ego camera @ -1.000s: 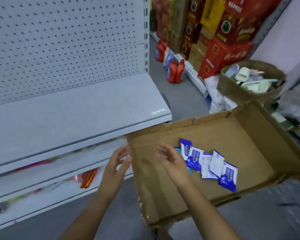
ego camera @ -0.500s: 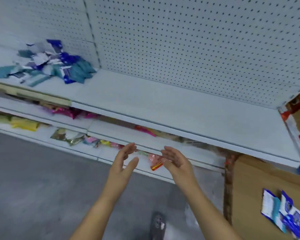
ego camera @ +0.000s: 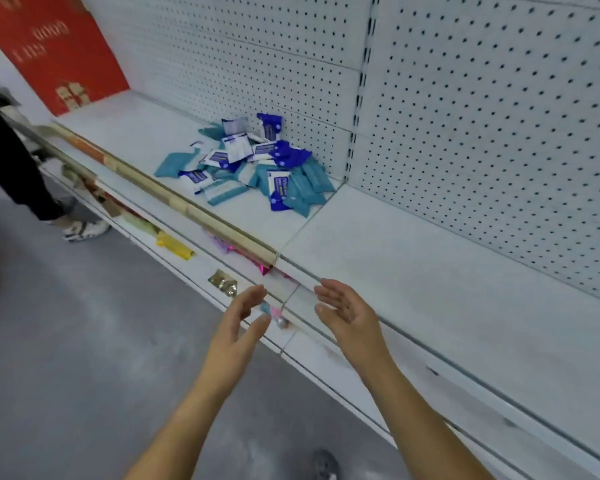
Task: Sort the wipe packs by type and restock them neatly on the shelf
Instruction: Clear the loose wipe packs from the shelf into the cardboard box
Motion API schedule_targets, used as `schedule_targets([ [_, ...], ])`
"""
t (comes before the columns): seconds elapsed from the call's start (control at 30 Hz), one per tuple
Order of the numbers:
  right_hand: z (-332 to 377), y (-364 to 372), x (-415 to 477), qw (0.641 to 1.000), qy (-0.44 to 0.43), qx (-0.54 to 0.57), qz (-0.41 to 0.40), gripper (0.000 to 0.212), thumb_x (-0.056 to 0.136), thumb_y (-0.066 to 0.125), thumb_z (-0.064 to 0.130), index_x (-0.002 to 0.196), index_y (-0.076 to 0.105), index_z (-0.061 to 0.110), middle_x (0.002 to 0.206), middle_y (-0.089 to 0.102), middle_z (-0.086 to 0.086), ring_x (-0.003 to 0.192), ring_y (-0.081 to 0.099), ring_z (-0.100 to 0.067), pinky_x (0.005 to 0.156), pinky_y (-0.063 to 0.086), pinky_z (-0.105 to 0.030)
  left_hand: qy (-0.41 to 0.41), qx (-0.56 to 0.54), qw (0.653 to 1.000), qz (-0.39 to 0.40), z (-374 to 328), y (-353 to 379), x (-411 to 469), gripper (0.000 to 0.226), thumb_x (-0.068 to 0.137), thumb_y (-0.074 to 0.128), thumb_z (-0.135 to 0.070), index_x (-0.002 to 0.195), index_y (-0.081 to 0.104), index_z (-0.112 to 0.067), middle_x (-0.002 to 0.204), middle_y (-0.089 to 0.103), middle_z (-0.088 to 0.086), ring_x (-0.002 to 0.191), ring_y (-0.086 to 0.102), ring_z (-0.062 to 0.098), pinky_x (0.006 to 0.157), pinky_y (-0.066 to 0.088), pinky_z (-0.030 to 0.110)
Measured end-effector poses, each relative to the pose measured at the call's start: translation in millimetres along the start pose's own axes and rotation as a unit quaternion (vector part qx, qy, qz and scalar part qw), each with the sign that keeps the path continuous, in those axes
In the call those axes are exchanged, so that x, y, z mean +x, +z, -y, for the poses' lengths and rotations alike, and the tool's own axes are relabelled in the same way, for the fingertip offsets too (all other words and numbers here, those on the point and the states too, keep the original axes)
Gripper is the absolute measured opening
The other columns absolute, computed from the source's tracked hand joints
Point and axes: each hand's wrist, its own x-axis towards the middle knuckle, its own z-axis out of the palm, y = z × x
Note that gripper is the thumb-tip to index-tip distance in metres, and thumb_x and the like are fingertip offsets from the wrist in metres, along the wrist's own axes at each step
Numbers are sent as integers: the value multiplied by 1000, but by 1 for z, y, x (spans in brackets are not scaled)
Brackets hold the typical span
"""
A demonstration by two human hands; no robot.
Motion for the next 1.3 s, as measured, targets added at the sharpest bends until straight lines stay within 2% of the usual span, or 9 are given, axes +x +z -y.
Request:
schedule_targets([
  [0.07, 14, 23, 36, 1000, -2, -6, 17, 35, 92, 67, 16, 120, 62, 37, 117, 68, 17, 109, 64, 0, 85, 54, -19, 1, 5, 1000, -17, 0, -27, 31, 51, 89, 53, -55, 138, 50, -40, 137, 57, -17, 127, 53, 12, 108, 45, 45],
  [0.27, 38, 94, 141, 999, -6, -27, 21, 33, 94, 65, 16, 120, 61, 37, 117, 69, 18, 109, 63, 3, 86, 52, -15, 22, -11, 998, -53, 15, -105, 136, 50, 87, 53, -57, 134, 53, -41, 131, 61, -17, 122, 57, 11, 106, 47, 44],
  [0.53, 49, 193, 238, 997, 36, -16, -60, 36, 93, 66, 16, 124, 62, 35, 118, 69, 17, 108, 64, 2, 91, 53, -22, 29, -1, 1000, 5, 35, -206, 269, 48, 87, 54, -56, 132, 54, -42, 129, 60, -23, 122, 55, 4, 95, 50, 28],
  [0.73, 50, 204, 300, 987, 57, 8, -152, 35, 91, 69, 11, 118, 64, 33, 114, 71, 13, 107, 65, -1, 84, 52, -18, 5, 2, 999, 53, 41, -227, 361, 42, 87, 60, -46, 128, 58, -41, 124, 64, -20, 116, 58, 5, 94, 50, 31],
  [0.83, 48, 203, 337, 983, 56, 20, -174, 34, 90, 69, 10, 112, 65, 34, 111, 71, 13, 105, 65, 0, 83, 52, -16, 6, 14, 997, 73, 41, -223, 400, 33, 95, 65, -31, 126, 60, -39, 121, 66, -21, 115, 58, 1, 92, 48, 29],
  [0.97, 44, 206, 378, 981, 67, 4, -182, 33, 90, 70, 10, 112, 65, 35, 112, 71, 14, 103, 65, 3, 90, 49, -17, 2, 42, 995, 89, 38, -229, 439, 38, 93, 68, -16, 126, 61, -34, 118, 67, -21, 114, 58, -3, 97, 46, 24],
  [1.13, 46, 213, 422, 974, 100, -10, -204, 30, 91, 69, 10, 118, 66, 22, 113, 70, 7, 103, 64, -2, 78, 49, -8, 19, 84, 991, 102, 37, -246, 499, 50, 88, 65, 1, 124, 61, -34, 121, 64, -23, 115, 54, -10, 99, 47, 20],
  [1.23, 47, 219, 449, 963, 133, -1, -234, 17, 91, 70, 15, 106, 70, 23, 106, 72, 5, 99, 67, -11, 86, 54, -22, 67, 139, 977, 145, 36, -245, 538, 59, 85, 64, 3, 129, 56, -35, 130, 54, -26, 117, 44, -22, 97, 35, 1],
  [1.3, 44, 221, 473, 949, 157, 16, -273, 15, 89, 71, 20, 104, 68, 21, 104, 72, 1, 97, 68, -16, 90, 55, -35, 124, 205, 953, 188, 43, -237, 571, 67, 82, 70, -6, 138, 49, -35, 140, 46, -25, 121, 38, -21, 109, 30, 11],
])
